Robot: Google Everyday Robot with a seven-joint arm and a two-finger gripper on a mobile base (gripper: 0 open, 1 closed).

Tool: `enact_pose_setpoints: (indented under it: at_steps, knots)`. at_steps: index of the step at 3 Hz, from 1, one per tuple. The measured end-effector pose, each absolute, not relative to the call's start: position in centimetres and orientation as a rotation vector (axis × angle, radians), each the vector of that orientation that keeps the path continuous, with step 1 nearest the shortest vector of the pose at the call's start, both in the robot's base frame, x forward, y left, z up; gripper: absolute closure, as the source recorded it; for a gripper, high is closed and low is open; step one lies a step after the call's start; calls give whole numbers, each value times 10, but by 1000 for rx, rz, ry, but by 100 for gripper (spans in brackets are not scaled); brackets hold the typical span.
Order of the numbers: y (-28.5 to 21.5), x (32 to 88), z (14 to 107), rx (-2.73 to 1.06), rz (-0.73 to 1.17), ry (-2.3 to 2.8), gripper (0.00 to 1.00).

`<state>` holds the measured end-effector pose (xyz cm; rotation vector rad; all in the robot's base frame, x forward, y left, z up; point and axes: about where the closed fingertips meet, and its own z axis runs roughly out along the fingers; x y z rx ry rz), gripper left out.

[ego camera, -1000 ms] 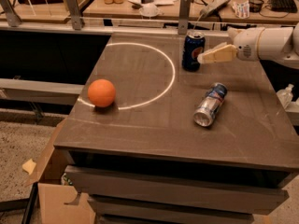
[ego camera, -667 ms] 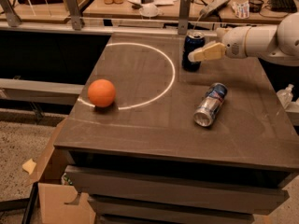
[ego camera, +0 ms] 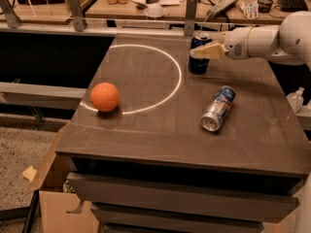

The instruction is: Move pepsi can near orange

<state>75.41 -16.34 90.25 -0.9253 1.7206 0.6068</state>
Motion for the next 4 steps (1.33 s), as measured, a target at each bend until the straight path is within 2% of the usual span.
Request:
enact_pose_setpoints:
  at_steps: [2,3,4]
  knots:
    - [-150,732,952,-944,724,1642,88]
    - [-125,703,987,-960,841,1559,100]
    - [-125,703,987,-960,841,1559,100]
